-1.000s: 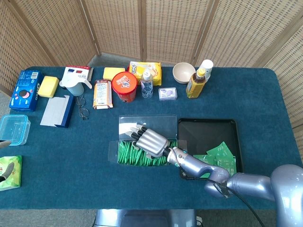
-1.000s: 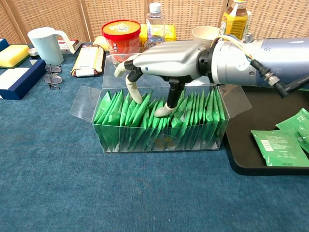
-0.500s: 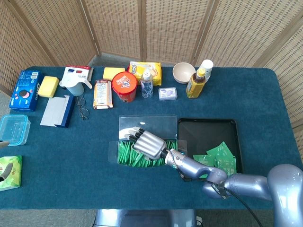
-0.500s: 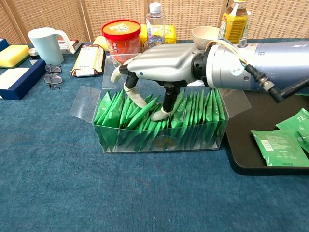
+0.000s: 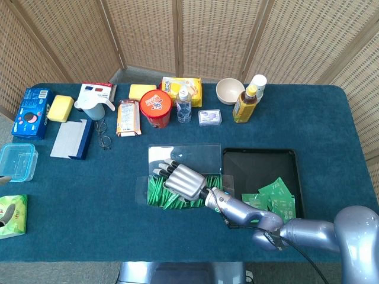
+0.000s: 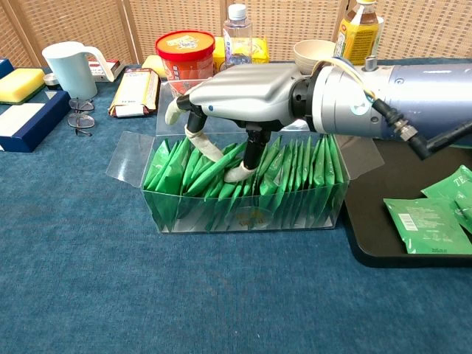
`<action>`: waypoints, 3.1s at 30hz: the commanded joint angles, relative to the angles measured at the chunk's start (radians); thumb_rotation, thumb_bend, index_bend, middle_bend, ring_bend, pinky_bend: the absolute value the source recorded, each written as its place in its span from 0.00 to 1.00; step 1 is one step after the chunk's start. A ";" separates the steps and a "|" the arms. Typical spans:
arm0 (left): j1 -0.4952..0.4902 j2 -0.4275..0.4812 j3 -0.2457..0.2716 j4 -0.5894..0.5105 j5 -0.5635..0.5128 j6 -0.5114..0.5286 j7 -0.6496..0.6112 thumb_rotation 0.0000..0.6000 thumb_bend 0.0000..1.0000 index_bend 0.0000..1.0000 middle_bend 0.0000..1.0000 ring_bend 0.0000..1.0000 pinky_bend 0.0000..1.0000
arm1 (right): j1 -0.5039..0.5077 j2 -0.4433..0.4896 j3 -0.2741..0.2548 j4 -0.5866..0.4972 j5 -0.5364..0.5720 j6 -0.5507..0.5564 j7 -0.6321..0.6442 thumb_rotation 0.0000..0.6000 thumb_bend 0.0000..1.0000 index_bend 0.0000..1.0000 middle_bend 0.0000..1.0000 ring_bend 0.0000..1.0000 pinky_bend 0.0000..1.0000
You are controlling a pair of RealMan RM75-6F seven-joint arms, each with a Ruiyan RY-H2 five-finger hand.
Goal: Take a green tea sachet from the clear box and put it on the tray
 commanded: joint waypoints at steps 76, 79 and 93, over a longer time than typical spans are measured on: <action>-0.019 0.011 -0.009 -0.046 0.024 0.004 0.036 1.00 0.31 0.25 0.25 0.20 0.30 | -0.394 0.441 -0.152 -0.103 -0.093 0.267 0.166 1.00 0.39 0.59 0.18 0.13 0.10; -0.018 0.011 -0.008 -0.049 0.026 0.004 0.037 1.00 0.31 0.24 0.25 0.20 0.30 | -0.398 0.444 -0.151 -0.094 -0.087 0.260 0.172 1.00 0.39 0.48 0.14 0.10 0.08; -0.019 0.009 -0.008 -0.048 0.027 0.005 0.036 1.00 0.31 0.24 0.25 0.20 0.30 | -0.409 0.458 -0.131 -0.072 -0.066 0.241 0.175 1.00 0.39 0.18 0.03 0.00 0.03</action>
